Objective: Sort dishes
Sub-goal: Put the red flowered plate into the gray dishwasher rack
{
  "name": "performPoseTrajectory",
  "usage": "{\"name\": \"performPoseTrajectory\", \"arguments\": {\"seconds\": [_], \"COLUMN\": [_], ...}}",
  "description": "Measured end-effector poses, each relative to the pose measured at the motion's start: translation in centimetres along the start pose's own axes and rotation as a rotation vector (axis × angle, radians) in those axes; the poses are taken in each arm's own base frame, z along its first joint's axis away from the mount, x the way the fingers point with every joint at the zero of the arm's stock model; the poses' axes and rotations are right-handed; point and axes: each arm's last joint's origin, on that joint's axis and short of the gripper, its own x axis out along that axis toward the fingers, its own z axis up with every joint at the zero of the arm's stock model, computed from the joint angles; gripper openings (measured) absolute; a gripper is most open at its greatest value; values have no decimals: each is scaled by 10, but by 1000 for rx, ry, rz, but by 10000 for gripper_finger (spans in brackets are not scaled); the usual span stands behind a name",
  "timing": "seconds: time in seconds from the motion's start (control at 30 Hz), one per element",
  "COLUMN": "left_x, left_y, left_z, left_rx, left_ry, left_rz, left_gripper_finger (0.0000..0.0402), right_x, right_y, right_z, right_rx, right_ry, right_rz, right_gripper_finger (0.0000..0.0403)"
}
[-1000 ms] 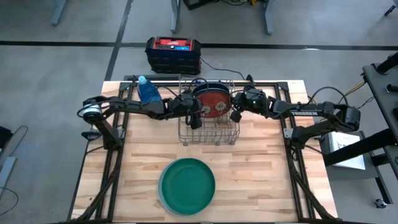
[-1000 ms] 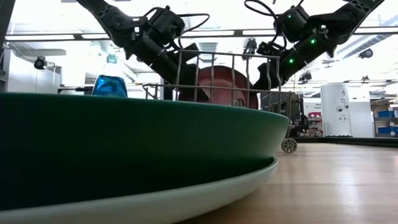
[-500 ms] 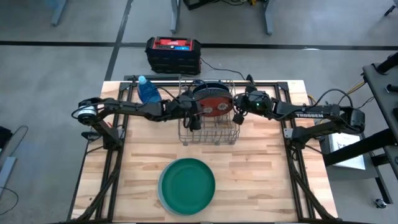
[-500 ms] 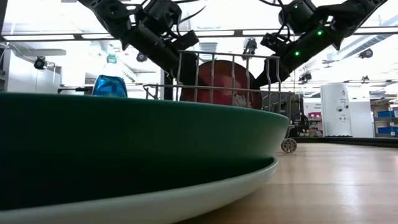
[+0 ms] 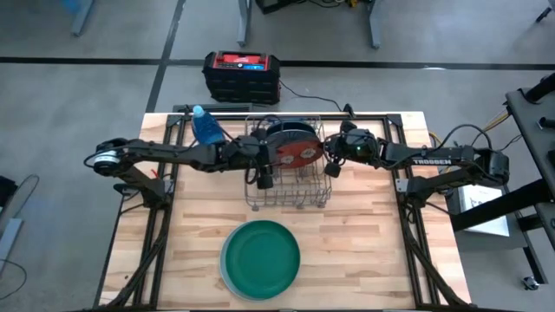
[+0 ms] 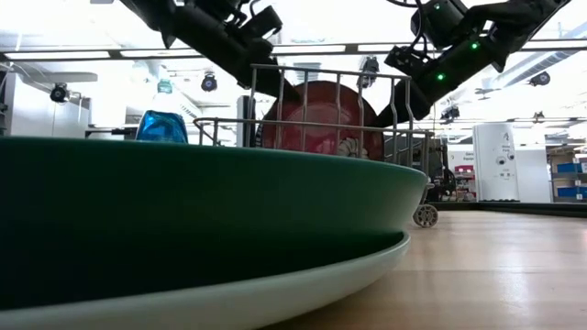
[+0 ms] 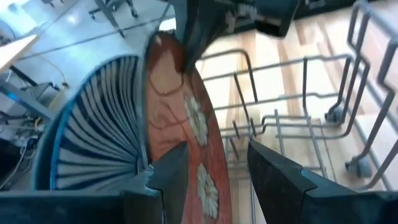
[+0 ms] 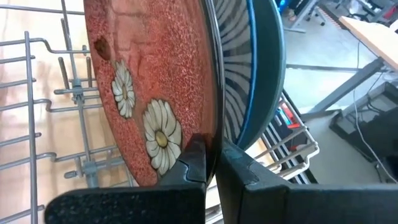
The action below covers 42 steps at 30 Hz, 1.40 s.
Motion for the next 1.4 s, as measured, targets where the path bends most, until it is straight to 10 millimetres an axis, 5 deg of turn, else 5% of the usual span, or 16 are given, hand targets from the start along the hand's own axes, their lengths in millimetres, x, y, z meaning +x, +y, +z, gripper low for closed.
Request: {"name": "performPoseTrajectory", "arguments": {"seconds": [0.33,0.63,1.4], "left_x": [-9,-24,-10], "left_y": [8,19,5], "left_z": [22,40,2], "left_rx": [-5,-46,-94], "left_ry": [-63,109,164], "left_rz": [23,60,53], "left_gripper_finger": [155,155,155], "right_x": [-2,-2,-3], "right_y": [9,11,14], "right_z": [3,3,4], "right_rx": [-21,-9,0], "right_ry": [-11,-4,-4], "right_rz": [17,3,10], "right_gripper_finger": [1,1,1]}}
